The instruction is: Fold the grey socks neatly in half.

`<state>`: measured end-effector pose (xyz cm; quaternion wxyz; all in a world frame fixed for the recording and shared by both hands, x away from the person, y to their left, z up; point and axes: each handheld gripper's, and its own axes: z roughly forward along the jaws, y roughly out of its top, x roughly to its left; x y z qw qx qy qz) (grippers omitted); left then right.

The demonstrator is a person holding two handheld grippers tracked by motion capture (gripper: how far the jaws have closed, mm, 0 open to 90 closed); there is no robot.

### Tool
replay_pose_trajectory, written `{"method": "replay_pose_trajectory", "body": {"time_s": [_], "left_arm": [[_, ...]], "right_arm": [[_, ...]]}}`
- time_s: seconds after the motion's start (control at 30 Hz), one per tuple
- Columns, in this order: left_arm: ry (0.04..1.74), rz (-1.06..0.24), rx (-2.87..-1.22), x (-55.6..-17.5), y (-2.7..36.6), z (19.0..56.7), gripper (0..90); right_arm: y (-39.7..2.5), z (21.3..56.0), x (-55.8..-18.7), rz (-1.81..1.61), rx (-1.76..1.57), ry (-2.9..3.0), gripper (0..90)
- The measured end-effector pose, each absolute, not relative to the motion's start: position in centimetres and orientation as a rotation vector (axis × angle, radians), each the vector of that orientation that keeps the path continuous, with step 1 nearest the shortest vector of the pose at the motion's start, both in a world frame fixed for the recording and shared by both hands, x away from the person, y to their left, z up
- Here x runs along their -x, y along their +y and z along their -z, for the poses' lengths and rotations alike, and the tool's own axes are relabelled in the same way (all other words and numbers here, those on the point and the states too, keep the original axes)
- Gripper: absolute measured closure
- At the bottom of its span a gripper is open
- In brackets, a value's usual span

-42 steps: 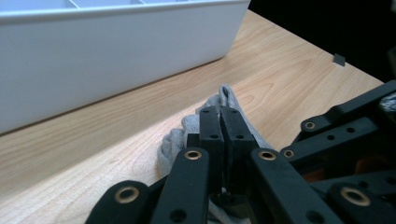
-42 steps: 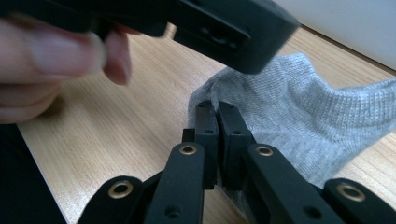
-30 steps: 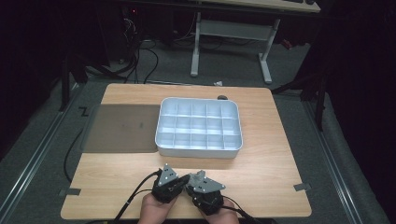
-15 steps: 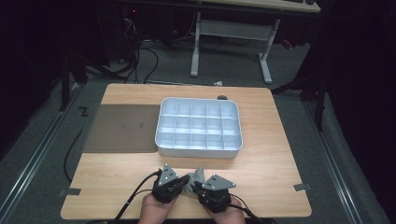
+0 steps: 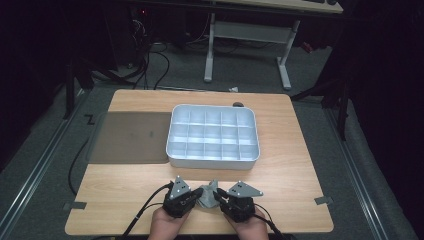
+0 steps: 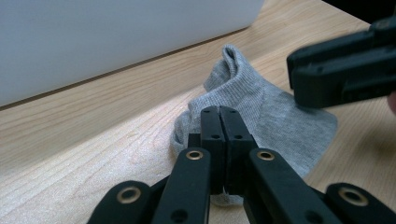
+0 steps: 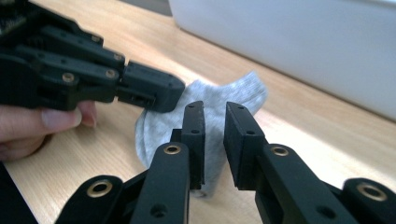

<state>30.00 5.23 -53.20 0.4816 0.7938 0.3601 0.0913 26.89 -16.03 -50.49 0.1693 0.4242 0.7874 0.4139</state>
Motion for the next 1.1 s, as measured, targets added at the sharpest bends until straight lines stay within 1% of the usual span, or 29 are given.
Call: {"method": "replay_pose_trajectory", "body": {"time_s": [0.03,0.13,0.3,0.47,0.53,0.63,0.67,0.87,0.93,1.1], "left_arm": [[0.878,-0.223,-1.935,-30.0,5.2,53.2,89.2],[0.880,-0.224,-1.942,-30.0,5.3,53.2,89.2],[0.892,-0.226,-1.949,-30.1,5.3,53.2,89.3],[0.888,-0.235,-1.947,-29.9,5.3,53.0,88.5],[0.881,-0.242,-1.943,-29.8,5.3,52.8,85.4],[0.843,-0.251,-1.934,-29.2,4.9,52.0,83.4],[0.812,-0.237,-1.939,-28.8,4.2,51.6,83.2],[0.811,-0.225,-2.006,-28.6,2.5,52.6,84.0],[0.832,-0.251,-2.022,-28.5,2.8,53.1,85.2],[0.865,-0.320,-2.051,-28.4,3.1,53.0,88.1]], "right_arm": [[-16.0,50.5,-26.9,-1.177,-1.206,2.238,79.7],[-15.9,51.2,-26.9,-1.142,-1.204,2.255,85.0],[-16.0,52.4,-27.1,-1.073,-1.217,2.302,88.3],[-16.0,52.8,-26.9,-1.077,-1.203,2.293,88.9],[-16.0,52.9,-26.9,-1.078,-1.201,2.293,89.0],[-16.0,52.9,-26.8,-1.082,-1.201,2.291,89.0],[-16.1,53.0,-26.8,-1.088,-1.200,2.290,89.0],[-16.1,53.0,-26.9,-1.091,-1.197,2.296,88.9],[-16.2,53.0,-26.9,-1.094,-1.185,2.304,88.9],[-16.4,52.9,-27.2,-1.096,-1.149,2.331,88.9]]}}
